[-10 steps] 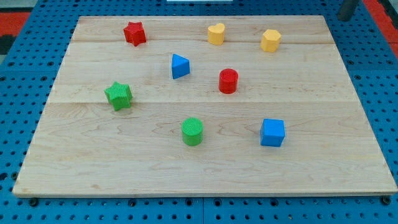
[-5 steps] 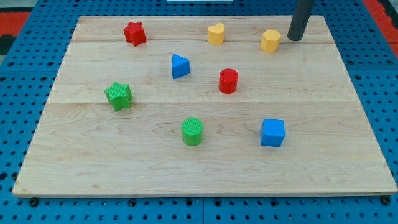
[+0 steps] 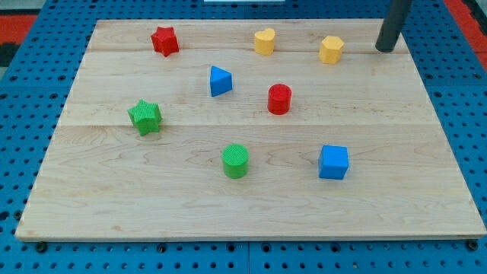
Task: Push the yellow hexagon towards the blue triangle
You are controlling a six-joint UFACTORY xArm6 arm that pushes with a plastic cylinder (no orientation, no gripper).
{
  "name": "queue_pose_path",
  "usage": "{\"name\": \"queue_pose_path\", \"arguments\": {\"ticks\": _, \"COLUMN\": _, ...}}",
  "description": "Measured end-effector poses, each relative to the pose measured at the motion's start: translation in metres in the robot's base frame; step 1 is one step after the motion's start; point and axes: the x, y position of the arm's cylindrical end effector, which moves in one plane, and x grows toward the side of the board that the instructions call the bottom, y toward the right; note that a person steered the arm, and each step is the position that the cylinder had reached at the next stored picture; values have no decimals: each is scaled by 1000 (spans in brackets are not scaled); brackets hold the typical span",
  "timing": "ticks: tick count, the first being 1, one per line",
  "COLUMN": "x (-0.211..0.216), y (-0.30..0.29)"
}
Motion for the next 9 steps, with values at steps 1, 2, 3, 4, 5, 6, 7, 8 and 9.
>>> {"name": "queue_pose_path", "arguments": {"ticks": 1, "x": 0, "y": 4}}
{"name": "queue_pose_path", "arguments": {"ticks": 2, "x": 0, "y": 0}}
{"name": "queue_pose_path", "arguments": {"ticks": 3, "x": 48, "y": 3}}
{"name": "queue_pose_path", "arguments": {"ticks": 4, "x": 61, "y": -47}}
{"name": "queue_pose_path", "arguments": {"ticks": 5, "x": 31, "y": -71}}
{"name": "queue_pose_path", "arguments": {"ticks": 6, "x": 20, "y": -15}}
{"name": "queue_pose_path", "arguments": {"ticks": 7, "x": -15, "y": -107}}
{"name": "queue_pose_path", "arguments": {"ticks": 8, "x": 14, "y": -165}}
{"name": "queue_pose_path", "arguments": {"ticks": 9, "x": 6, "y": -167}}
